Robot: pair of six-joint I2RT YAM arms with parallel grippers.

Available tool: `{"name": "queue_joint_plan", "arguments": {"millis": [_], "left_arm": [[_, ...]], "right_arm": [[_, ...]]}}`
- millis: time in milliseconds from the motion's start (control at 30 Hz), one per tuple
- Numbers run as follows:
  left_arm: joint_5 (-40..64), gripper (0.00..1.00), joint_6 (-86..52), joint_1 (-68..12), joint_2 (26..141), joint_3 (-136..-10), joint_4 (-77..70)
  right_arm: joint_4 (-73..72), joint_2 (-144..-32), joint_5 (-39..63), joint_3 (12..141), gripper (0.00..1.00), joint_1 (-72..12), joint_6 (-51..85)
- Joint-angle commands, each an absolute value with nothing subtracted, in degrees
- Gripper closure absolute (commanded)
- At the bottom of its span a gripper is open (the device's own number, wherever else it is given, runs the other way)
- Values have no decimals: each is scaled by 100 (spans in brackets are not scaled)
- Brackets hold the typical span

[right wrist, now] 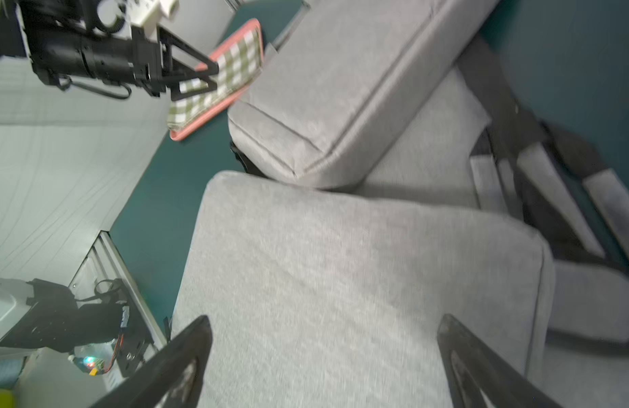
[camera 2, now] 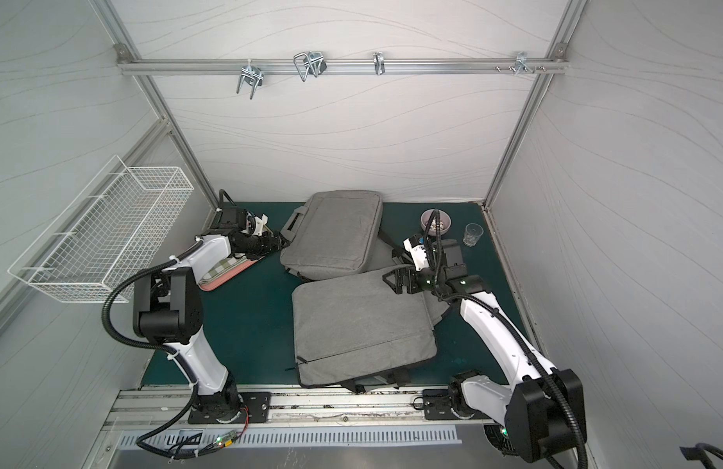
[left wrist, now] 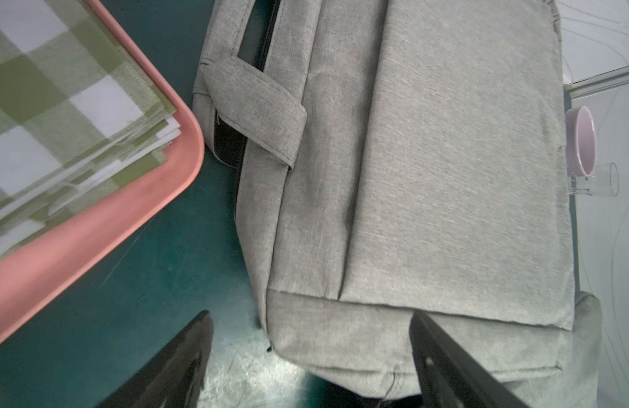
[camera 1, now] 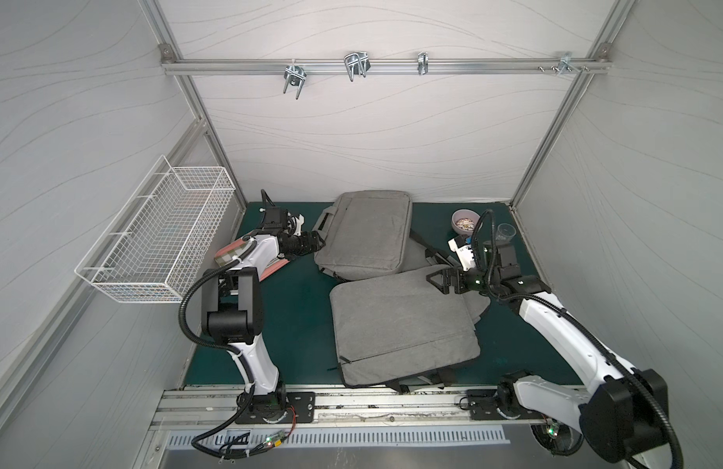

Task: Open the zippered laptop bag and take out the laptop
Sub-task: Adjust the zippered laptop bag.

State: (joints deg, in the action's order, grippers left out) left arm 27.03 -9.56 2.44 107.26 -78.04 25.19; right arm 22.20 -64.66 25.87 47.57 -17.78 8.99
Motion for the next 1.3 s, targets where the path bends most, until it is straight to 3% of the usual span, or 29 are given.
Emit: {"name": "queue_joint_plan", "arguments": {"millis": [0,233,433,533,700,867,1067,1267], "left_arm": [[2834,15,-794,202,11182,-8316,2889],[2888,19,-819,193,11760,-8537,2868],[3390,31,-988,106,11859,-8467,2695],[3634,42,-1104,108,11824,-8353,2542],[3811,71,-1120,106,11749,-8279,2546],[3883,90,-1179,105,11473,-8290,2691],[3990,95,-1520,105,10941,-8081,2563],[4082,98,-1936,46,10524,-7865,2355]], "right_arm": [[2870,-6331,2104,4725,1,-1817,1228],[3024,-6412,2086,4625,1,-1507,1318],[2986,-6820,2460,4649,1,-1233,1132],[2931,-7055,2522,4666,3,-1162,1019],[2939,-7503,2500,4758,6,-1058,669],[2960,-7913,2457,4933,10,-992,422],[2992,-7874,2084,5344,10,-963,408],[2490,-7997,2535,5825,11,-1302,1250]]}}
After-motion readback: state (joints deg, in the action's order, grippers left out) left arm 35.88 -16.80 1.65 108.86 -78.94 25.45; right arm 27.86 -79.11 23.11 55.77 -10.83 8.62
